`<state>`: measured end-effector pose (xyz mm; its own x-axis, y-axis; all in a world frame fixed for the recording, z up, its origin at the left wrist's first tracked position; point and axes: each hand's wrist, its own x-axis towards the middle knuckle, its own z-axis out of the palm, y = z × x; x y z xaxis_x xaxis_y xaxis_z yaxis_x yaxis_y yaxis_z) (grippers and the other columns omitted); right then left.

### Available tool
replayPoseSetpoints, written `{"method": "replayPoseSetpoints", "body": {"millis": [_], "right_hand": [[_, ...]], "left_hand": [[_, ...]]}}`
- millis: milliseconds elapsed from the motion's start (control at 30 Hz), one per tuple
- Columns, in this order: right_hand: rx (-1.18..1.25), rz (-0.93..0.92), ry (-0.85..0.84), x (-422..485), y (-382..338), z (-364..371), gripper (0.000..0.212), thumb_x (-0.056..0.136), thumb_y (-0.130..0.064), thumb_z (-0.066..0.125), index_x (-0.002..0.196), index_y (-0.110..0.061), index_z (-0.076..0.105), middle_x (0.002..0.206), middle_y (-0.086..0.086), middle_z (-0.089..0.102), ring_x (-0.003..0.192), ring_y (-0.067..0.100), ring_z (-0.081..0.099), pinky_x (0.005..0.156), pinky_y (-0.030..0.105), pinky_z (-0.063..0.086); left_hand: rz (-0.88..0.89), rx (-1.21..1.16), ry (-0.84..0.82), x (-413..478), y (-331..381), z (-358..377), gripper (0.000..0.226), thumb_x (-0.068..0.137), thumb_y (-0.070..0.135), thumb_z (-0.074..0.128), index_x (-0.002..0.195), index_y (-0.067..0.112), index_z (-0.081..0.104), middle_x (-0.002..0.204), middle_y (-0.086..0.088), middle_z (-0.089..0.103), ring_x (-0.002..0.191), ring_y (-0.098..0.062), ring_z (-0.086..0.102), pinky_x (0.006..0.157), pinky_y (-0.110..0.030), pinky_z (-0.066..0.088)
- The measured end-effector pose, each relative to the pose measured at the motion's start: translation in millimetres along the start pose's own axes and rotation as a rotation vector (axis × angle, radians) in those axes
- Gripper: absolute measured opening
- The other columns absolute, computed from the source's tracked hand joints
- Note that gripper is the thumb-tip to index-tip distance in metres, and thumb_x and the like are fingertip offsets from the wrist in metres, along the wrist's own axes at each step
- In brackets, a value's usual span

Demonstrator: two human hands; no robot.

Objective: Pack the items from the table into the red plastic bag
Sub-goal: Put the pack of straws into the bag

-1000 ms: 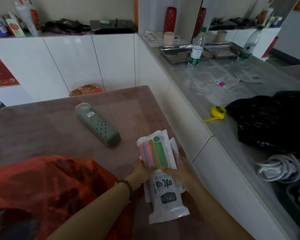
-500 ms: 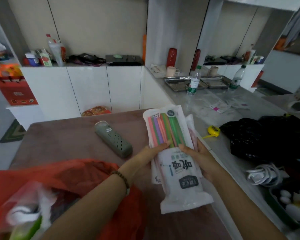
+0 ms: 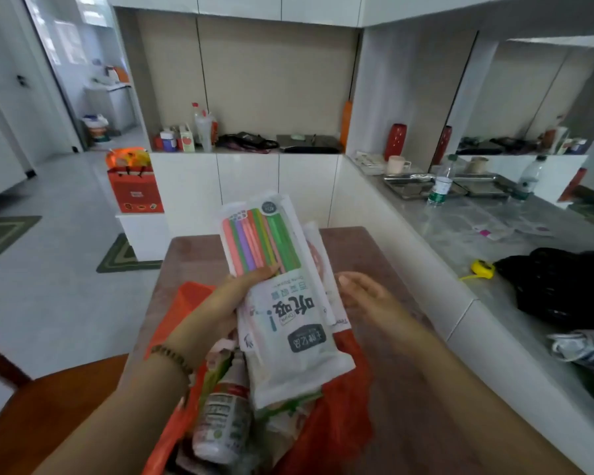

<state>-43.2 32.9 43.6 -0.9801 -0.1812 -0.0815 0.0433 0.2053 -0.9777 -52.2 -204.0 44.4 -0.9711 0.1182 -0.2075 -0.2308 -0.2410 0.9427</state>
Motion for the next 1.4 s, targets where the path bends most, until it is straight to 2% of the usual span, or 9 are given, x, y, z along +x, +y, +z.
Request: {"method": "replayPoseSetpoints", "body": {"millis": [333,500,567,667,733,867,1033,1267,1400], "right_hand": [[-0.547,-0.128,-0.242,-23,37,59,0.028,0.085,-0.043,0.063,0.086,-0.016,0.068,0.082,-0.003,0.065,0.076,0.009,0.058,0.072,0.024,0.045],[-0.875,-0.147,-0.027,-28,39,51,0.071,0.077,-0.08,0.022,0.071,-0.02,0.061,0.075,-0.007,0.059,0.082,0.012,0.056,0.088,0.035,0.036],[-0.813,-0.127,0.069,-36,41,50,0.063,0.076,-0.077,0.03,0.079,-0.021,0.058,0.086,-0.006,0.054,0.094,0.016,0.049,0.087,0.031,0.037],[-0.562,-0.009,0.223,-53,43,49,0.049,0.078,-0.057,0.062,0.092,-0.013,0.045,0.085,-0.005,0.049,0.08,0.014,0.049,0.064,0.024,0.036],[-0.598,0.171,0.152,-61,51,40,0.061,0.07,-0.058,0.072,0.102,-0.011,0.05,0.092,-0.003,0.059,0.081,0.014,0.057,0.065,0.027,0.045],[-0.53,0.299,-0.081,-76,62,34,0.028,0.081,-0.028,0.072,0.095,-0.005,0.072,0.086,0.006,0.071,0.075,0.015,0.062,0.066,0.022,0.047],[0.429,0.287,-0.078,-84,9,29,0.016,0.092,-0.021,0.052,0.084,-0.009,0.06,0.054,-0.003,0.056,0.049,0.01,0.054,0.058,0.024,0.05],[0.4,0.178,-0.302,-76,-62,48,0.024,0.09,-0.025,0.052,0.106,-0.008,0.054,0.059,-0.004,0.046,0.051,0.008,0.045,0.054,0.023,0.052],[0.394,0.187,-0.301,-68,-65,48,0.027,0.086,-0.031,0.055,0.103,-0.01,0.055,0.058,-0.004,0.045,0.051,0.009,0.045,0.054,0.024,0.052]], "left_hand": [[0.009,0.0,0.164,-70,8,-117,0.054,0.062,0.028,0.074,0.112,0.011,0.064,0.104,-0.02,0.072,0.079,-0.03,0.073,0.069,-0.042,0.061],[-0.02,0.097,0.13,-87,-1,-129,0.091,0.04,0.043,0.09,0.12,0.011,0.059,0.106,-0.02,0.071,0.095,-0.038,0.069,0.084,-0.05,0.056],[-0.024,0.141,0.085,-89,-8,-127,0.095,0.047,0.039,0.089,0.128,0.011,0.05,0.108,-0.021,0.07,0.094,-0.038,0.07,0.076,-0.049,0.058],[-0.099,0.152,-0.017,-96,-19,-104,0.043,0.072,0.019,0.077,0.11,0.009,0.058,0.09,-0.016,0.075,0.076,-0.028,0.073,0.064,-0.039,0.061],[-0.131,0.156,-0.022,-98,-25,-93,0.023,0.08,0.015,0.069,0.1,0.009,0.061,0.08,-0.011,0.076,0.069,-0.024,0.073,0.061,-0.036,0.061],[-0.185,0.139,-0.046,-96,-33,-86,0.053,0.065,0.026,0.081,0.111,0.007,0.063,0.103,-0.02,0.072,0.093,-0.037,0.068,0.088,-0.05,0.054],[-0.194,0.15,-0.061,-93,-36,-82,0.048,0.069,0.024,0.077,0.112,0.007,0.063,0.104,-0.021,0.072,0.085,-0.032,0.071,0.078,-0.044,0.059],[0.043,0.012,0.116,-82,-22,-63,0.023,0.078,0.013,0.073,0.099,0.014,0.065,0.079,-0.005,0.077,0.068,-0.018,0.073,0.057,-0.028,0.059],[0.147,-0.007,0.15,-80,-20,-60,0.033,0.076,0.012,0.074,0.108,0.013,0.065,0.087,-0.005,0.077,0.077,-0.02,0.074,0.064,-0.03,0.06]]}}
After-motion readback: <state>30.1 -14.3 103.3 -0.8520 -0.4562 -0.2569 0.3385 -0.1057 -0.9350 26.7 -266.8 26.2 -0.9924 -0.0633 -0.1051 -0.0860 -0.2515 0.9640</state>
